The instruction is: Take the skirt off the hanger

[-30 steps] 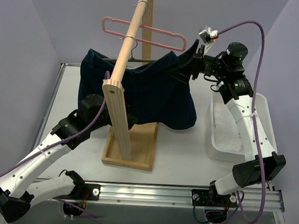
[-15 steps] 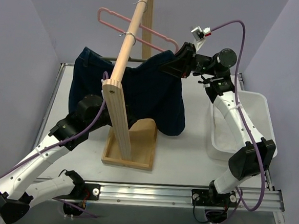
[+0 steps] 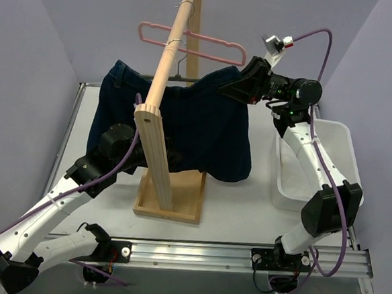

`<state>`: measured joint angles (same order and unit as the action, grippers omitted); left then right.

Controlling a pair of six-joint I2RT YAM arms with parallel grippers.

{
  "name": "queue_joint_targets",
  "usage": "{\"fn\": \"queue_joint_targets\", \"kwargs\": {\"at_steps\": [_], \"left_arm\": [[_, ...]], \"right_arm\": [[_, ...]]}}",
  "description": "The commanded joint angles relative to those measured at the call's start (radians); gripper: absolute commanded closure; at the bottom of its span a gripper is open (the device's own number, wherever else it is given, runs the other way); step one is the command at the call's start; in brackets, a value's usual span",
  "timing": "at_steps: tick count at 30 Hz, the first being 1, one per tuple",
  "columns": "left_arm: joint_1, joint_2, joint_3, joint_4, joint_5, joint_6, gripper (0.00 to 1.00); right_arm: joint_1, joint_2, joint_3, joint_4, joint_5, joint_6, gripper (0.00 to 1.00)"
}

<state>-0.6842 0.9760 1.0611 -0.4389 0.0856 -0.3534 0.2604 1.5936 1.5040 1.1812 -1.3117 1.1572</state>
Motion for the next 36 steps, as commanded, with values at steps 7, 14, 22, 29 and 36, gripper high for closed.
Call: {"fn": "queue_joint_targets", "kwargs": {"at_steps": [7,14,22,29,36], "left_arm": [[-0.002,-0.020,-0.042,0.201,0.215,-0.048,0.05],[-0.002,-0.008,-0.070,0.305,0.339,-0.093,0.05],[0.000,0.012,-0.073,0.368,0.442,-0.125,0.15],[0.000,-0.002,-0.089,0.422,0.499,-0.144,0.21],[0.000,0.010,-0.059,0.380,0.322,-0.196,0.30]], "right_arm": [[-0.084,-0.205,-0.082,0.017,0.097,-0.158,1.00],[-0.122,-0.320,-0.168,-0.271,0.077,-0.385,1.00],[-0.125,-0.379,-0.212,-0.808,0.130,-0.827,1.00],[-0.121,-0.463,-0.313,-1.020,0.322,-0.935,1.00],[-0.115,-0.564,-0.536,-0.945,0.453,-0.881,1.00]]}}
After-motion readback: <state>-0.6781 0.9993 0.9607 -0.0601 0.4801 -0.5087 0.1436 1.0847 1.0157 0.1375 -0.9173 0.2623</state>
